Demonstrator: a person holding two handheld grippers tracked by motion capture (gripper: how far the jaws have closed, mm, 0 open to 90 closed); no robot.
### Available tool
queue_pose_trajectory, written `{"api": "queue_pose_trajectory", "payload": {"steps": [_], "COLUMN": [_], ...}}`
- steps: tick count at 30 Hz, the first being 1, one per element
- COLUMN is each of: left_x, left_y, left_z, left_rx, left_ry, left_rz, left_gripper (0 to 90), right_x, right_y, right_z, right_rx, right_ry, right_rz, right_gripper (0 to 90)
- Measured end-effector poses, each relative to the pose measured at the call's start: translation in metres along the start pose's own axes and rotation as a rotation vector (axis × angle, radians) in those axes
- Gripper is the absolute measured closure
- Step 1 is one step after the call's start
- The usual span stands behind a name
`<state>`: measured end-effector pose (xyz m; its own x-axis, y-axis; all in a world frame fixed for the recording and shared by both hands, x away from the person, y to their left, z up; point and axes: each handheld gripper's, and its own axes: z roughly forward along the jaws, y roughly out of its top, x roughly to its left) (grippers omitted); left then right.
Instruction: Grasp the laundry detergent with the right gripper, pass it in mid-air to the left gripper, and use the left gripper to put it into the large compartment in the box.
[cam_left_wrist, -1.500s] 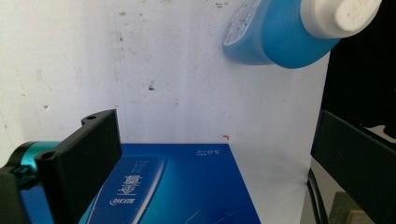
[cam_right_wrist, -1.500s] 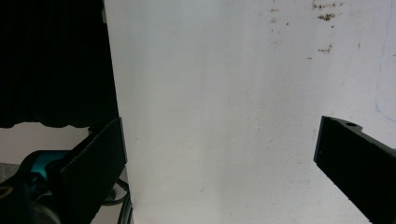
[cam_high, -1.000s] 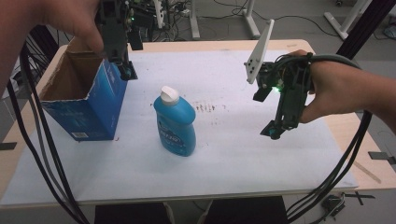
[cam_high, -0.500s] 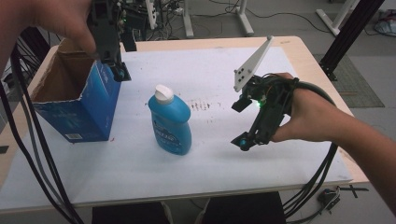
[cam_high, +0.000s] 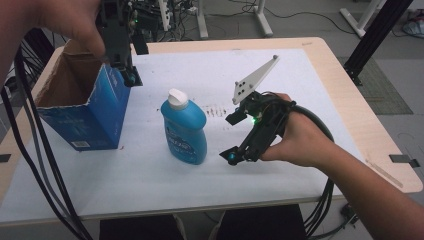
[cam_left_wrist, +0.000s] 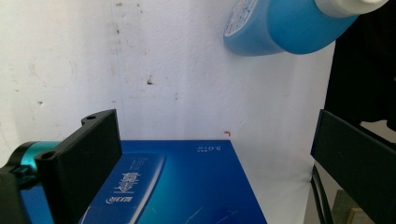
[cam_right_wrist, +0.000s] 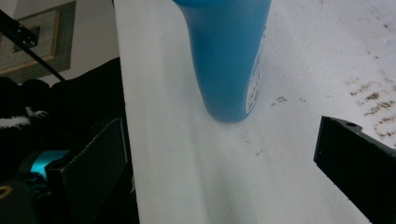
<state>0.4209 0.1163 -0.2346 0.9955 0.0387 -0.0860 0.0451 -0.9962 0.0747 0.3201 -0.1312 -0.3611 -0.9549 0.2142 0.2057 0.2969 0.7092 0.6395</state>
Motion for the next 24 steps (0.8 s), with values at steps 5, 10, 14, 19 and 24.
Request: {"api": "queue_pose_trajectory", "payload": {"steps": [5,10,14,19,24], "left_x": [0.001,0.003,0.004,0.004,0.003], "left_y": [0.001,0.002,0.003,0.002,0.000], "left_z": [0.001,0.004,0.004,0.004,0.004], "left_rx": [0.002,0.005,0.002,-0.002,-0.010], "left_ry": [-0.003,-0.008,-0.009,-0.009,-0.010], "left_rz": [0.002,0.001,0.001,0.003,0.004], "left_gripper": [1.7,1.7,1.7,1.7,1.7], "right_x": [-0.001,-0.001,-0.002,-0.003,-0.002], "right_y": [-0.004,-0.004,-0.001,0.003,0.005], "right_z": [0.014,0.028,0.035,0.045,0.052], "right_rx": [-0.033,-0.049,-0.091,-0.134,-0.162], "right_ry": [0.006,-0.006,-0.013,-0.030,-0.038], "right_rz": [0.021,0.023,0.026,0.039,0.047], "right_gripper": [1.7,1.7,1.7,1.7,1.7]}}
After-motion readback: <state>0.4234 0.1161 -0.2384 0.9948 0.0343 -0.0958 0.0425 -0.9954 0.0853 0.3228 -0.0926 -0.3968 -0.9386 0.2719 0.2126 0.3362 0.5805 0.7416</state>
